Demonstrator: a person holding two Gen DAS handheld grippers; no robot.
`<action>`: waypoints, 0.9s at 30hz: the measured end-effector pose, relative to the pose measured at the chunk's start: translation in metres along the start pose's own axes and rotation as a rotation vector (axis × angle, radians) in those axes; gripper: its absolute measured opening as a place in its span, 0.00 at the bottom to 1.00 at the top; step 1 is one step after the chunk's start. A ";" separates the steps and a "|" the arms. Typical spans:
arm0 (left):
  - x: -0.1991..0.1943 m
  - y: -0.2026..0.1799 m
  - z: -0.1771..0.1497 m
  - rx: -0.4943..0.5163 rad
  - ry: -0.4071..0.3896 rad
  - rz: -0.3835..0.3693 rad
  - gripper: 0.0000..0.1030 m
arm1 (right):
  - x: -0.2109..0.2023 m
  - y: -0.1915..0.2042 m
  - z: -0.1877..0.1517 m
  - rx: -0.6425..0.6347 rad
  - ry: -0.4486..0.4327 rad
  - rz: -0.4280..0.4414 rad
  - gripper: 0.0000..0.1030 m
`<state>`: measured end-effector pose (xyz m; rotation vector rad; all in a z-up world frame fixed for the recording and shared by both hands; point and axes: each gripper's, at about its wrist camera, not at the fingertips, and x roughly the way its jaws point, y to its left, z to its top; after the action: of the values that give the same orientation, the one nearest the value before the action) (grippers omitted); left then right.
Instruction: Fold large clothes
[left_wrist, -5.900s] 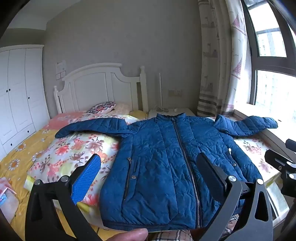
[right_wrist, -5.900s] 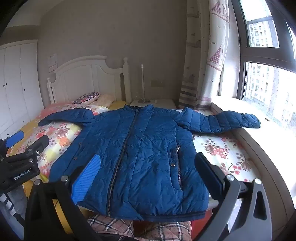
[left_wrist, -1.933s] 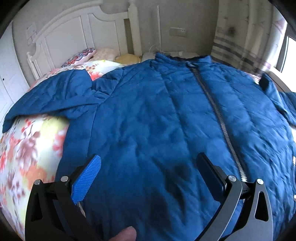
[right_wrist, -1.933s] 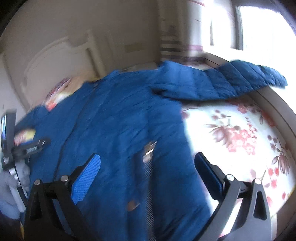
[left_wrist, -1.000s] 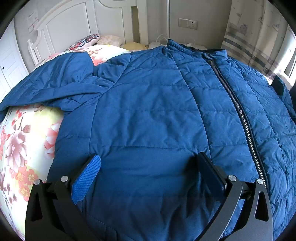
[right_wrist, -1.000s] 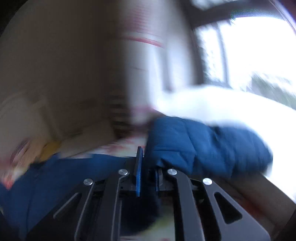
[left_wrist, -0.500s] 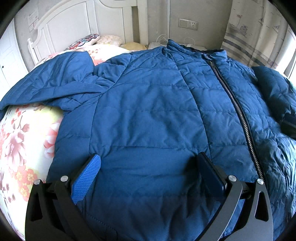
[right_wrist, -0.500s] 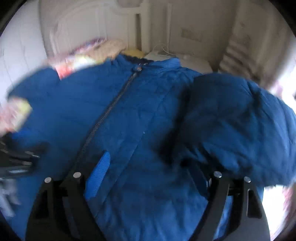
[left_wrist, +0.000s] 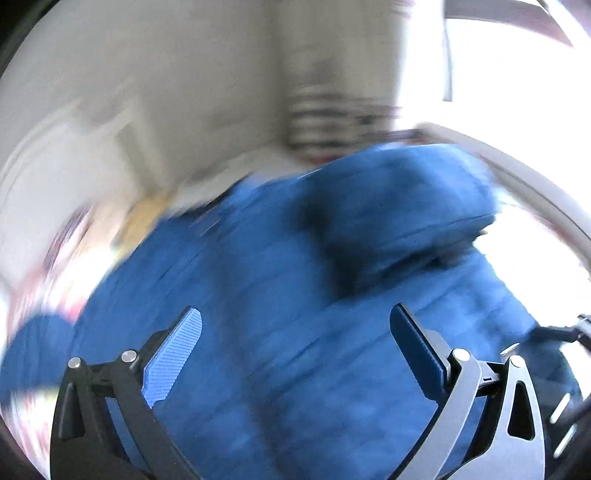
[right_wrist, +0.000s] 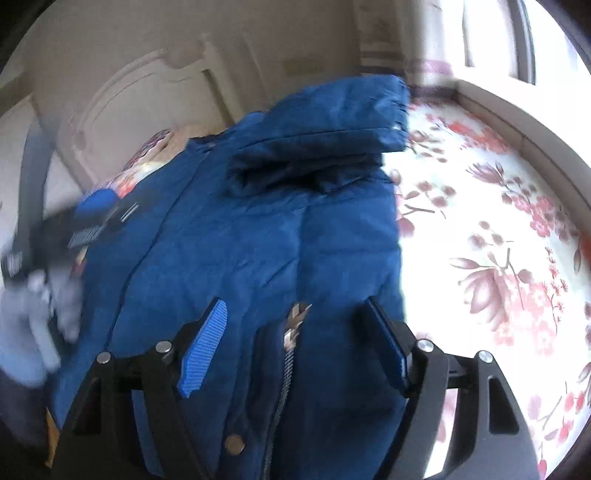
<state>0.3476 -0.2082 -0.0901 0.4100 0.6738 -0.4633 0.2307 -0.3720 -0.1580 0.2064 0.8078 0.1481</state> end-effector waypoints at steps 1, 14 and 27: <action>0.006 -0.020 0.013 0.065 -0.012 -0.014 0.95 | 0.001 0.004 -0.004 -0.020 -0.003 -0.007 0.73; 0.093 -0.162 0.073 0.521 0.007 0.043 0.67 | 0.013 0.019 -0.007 -0.071 -0.055 -0.012 0.73; -0.012 0.125 0.040 -0.540 -0.236 -0.330 0.26 | 0.003 0.011 -0.011 -0.057 -0.064 0.007 0.73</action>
<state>0.4261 -0.1221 -0.0273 -0.2675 0.6091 -0.6064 0.2240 -0.3588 -0.1652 0.1595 0.7386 0.1696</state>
